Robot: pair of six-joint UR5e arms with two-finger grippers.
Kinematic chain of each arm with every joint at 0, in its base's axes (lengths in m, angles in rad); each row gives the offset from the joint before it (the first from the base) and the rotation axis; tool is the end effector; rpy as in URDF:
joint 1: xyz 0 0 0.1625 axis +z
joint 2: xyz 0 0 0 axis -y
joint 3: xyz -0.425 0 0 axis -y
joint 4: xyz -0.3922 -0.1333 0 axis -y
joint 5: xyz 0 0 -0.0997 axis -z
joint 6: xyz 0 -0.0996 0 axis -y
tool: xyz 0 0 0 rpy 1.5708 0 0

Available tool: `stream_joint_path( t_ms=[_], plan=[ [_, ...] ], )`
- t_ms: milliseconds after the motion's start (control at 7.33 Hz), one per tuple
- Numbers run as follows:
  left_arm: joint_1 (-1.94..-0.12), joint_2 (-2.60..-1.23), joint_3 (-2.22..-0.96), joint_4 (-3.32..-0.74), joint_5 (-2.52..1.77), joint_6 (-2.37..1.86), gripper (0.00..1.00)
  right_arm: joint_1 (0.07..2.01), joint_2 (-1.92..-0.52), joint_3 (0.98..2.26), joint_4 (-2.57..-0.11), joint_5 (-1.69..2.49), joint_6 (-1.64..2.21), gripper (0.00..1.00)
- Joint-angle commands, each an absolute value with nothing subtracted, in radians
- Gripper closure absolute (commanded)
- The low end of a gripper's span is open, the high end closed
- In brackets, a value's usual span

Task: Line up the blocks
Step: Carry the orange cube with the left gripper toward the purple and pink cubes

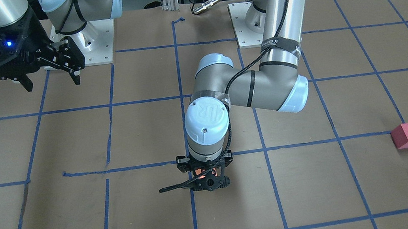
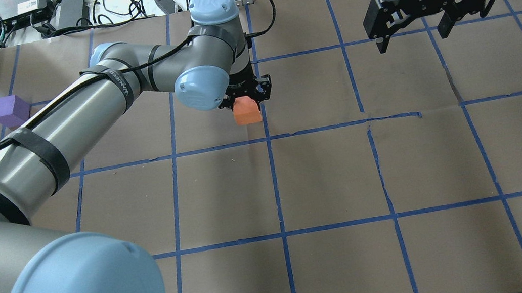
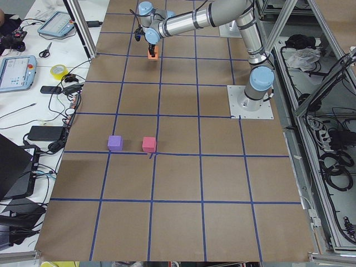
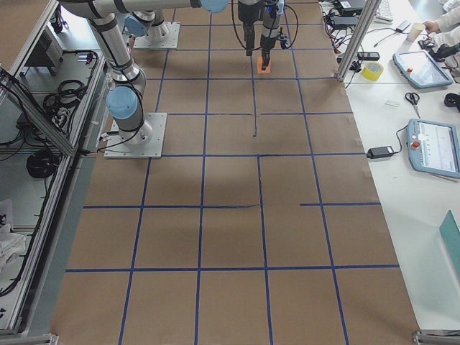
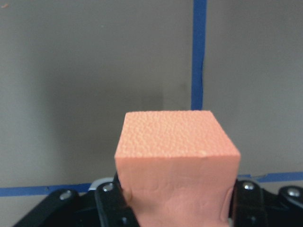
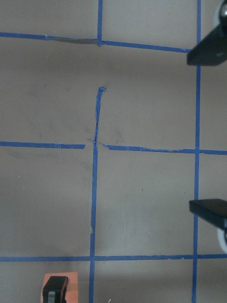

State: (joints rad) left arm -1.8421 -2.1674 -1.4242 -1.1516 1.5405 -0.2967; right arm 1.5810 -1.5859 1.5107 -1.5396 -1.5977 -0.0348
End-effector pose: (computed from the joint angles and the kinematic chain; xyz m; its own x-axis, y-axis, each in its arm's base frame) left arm -0.3158 -0.6268 0.2409 -0.9995 -0.0262 0.0199 -0.0255 0.9989 0.0383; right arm 0.1356 -0.4873 0.5218 -0.9986 -0.0438 0.0284 -0.0450 0.9981 -0.0430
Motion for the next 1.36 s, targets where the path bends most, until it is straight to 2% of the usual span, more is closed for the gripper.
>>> stream_joint_path(
  t_ms=[0,409,818,1227],
  plan=[
    [-1.682,-2.116,-1.410,-1.262,1.543,-0.284,1.00,1.582,-1.585,1.511,-1.539,-1.598,-0.035,0.00],
    [-1.561,-2.105,-1.376,-1.269,1.554,-0.311,1.00,1.582,-1.588,1.511,-1.537,-1.598,-0.034,0.00],
    [-1.364,-2.144,-1.347,-1.262,1.755,-0.066,1.00,1.582,-1.588,1.511,-1.539,-1.598,-0.034,0.00],
    [-1.232,-2.197,-1.295,-1.220,1.706,0.278,1.00,1.582,-1.588,1.511,-1.534,-1.600,-0.031,0.00]
  ],
)
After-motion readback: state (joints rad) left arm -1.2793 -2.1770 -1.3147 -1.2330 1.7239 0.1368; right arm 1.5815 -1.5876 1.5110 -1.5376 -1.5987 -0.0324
